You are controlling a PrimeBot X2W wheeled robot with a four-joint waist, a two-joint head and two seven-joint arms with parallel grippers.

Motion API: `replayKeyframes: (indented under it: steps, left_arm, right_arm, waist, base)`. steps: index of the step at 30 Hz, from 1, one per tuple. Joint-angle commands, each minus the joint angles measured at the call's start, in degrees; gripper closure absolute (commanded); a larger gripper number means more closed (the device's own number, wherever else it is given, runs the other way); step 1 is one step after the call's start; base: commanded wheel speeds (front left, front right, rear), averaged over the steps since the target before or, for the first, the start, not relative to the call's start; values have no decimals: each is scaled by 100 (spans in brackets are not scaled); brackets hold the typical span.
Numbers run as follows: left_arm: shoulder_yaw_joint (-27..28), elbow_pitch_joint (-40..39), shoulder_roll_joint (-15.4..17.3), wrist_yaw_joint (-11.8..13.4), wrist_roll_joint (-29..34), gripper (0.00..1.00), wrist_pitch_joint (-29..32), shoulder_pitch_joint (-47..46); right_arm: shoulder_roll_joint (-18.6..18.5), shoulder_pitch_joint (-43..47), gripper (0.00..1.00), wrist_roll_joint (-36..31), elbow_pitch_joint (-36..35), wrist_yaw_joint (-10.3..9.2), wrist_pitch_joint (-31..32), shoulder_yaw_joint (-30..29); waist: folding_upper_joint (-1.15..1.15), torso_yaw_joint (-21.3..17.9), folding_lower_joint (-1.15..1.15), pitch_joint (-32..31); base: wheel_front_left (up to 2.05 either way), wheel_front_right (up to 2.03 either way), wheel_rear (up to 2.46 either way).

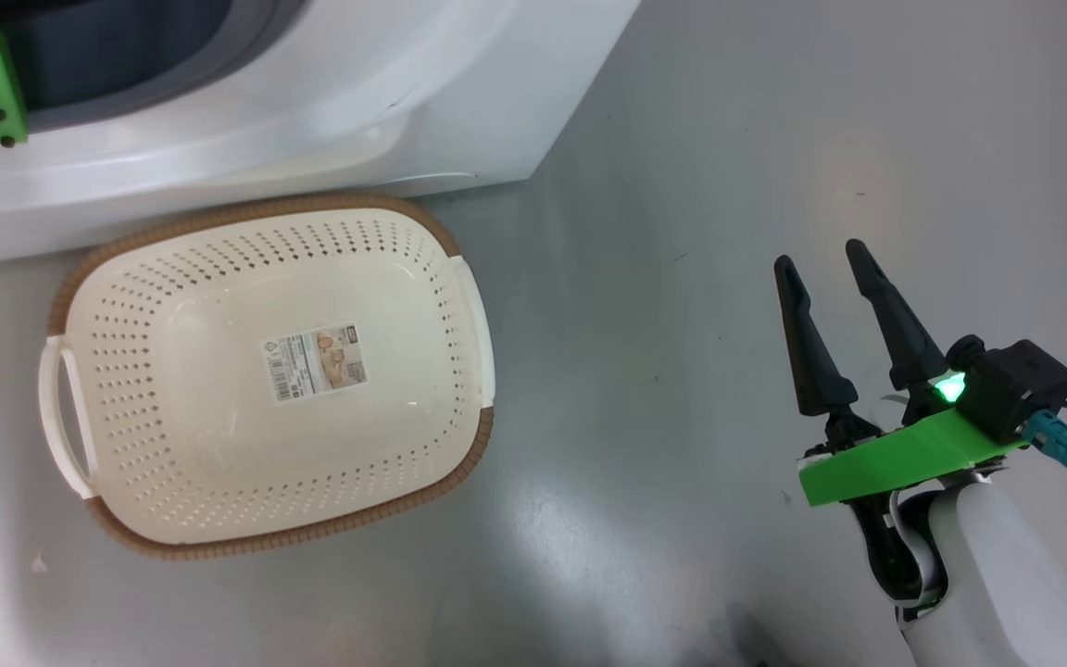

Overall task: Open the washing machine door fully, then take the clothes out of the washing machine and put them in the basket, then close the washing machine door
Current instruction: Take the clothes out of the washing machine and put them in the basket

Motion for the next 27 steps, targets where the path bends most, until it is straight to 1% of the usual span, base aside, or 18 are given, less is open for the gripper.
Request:
replayKeyframes:
  steps: [1,8,14,15,19,27]
  left_arm:
    - [23,-87,284,-32,-68,100,-45,-47]
    - [71,-79,81,-78,-249,100,-349,106]
    - [205,-266,-131,-175,-488,100,-609,491]
    - [261,-492,-198,-192,-561,100,-627,678]
    - [443,-1394,-303,-195,-678,100,-632,1262]
    - [799,-2880,-510,-216,-650,100,-634,2446]
  right_arm:
    - [16,4,0,63,-145,28,-37,79]
    - [17,46,0,-18,-130,28,-37,48]
    - [17,133,0,-134,-82,28,-37,32]
    - [6,173,0,-164,-75,28,-37,10]
    - [-64,253,0,-204,-70,28,-37,-15]
    - [-194,454,0,-228,-93,28,-37,-120]
  waist:
    - [0,22,0,-6]
    - [0,163,0,-150]
    - [0,321,0,-393]
    - [0,381,0,-491]
    - [0,490,0,-700]
    - [0,694,0,-1008]
  base:
    - [0,0,0]
    - [0,0,0]
    - [0,0,0]
    - [0,0,0]
    - [0,0,0]
    - [0,0,0]
